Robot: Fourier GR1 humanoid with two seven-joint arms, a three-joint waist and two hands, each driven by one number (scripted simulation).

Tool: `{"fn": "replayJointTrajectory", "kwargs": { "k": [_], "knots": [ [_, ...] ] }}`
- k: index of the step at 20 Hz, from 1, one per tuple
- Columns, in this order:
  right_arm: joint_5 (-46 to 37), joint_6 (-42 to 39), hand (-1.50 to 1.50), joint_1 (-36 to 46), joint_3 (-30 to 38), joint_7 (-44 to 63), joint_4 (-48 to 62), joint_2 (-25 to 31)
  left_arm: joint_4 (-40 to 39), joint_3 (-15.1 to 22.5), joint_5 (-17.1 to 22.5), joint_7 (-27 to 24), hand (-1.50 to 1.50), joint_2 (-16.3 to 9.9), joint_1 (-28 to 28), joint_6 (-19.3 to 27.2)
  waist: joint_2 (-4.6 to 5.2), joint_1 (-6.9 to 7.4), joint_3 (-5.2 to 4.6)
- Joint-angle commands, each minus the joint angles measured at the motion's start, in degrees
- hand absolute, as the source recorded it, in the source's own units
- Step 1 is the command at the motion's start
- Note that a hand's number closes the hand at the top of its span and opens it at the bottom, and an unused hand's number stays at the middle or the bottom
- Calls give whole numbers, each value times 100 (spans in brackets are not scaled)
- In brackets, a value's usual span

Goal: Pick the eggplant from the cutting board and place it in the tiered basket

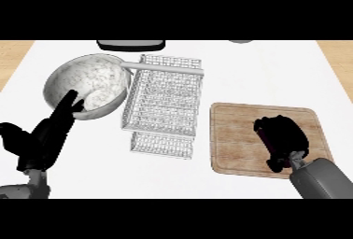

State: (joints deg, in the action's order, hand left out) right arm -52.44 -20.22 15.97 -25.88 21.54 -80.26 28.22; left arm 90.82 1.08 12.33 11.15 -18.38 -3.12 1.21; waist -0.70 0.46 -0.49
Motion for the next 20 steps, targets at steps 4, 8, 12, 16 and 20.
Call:
{"fn": "replayJointTrajectory", "kwargs": {
  "k": [4, 8, 12, 16, 20],
  "knots": [
    [-593, -24, 150, -93, -225, -265, 166, -193, -282, 74, -299, -305, 0, 266, 67, -60, 72, -36, 49],
    [-137, 923, 150, -241, 720, -1610, 805, 564, -286, -241, -75, -86, 0, 9, -175, -240, 83, -50, 52],
    [227, 1563, 150, -262, 1478, -2645, 1307, 1085, -32, 51, -312, 164, 0, 295, -163, 68, 82, -56, 56],
    [456, 2317, 150, -104, 1952, -2963, 1027, 1001, -210, -75, -281, -120, 0, 242, -72, -93, 73, -90, 52],
    [1210, 2804, 150, -249, 2316, -3006, 180, 306, 48, -215, -104, 116, 0, 126, 67, -153, 28, -146, 51]
  ]
}}
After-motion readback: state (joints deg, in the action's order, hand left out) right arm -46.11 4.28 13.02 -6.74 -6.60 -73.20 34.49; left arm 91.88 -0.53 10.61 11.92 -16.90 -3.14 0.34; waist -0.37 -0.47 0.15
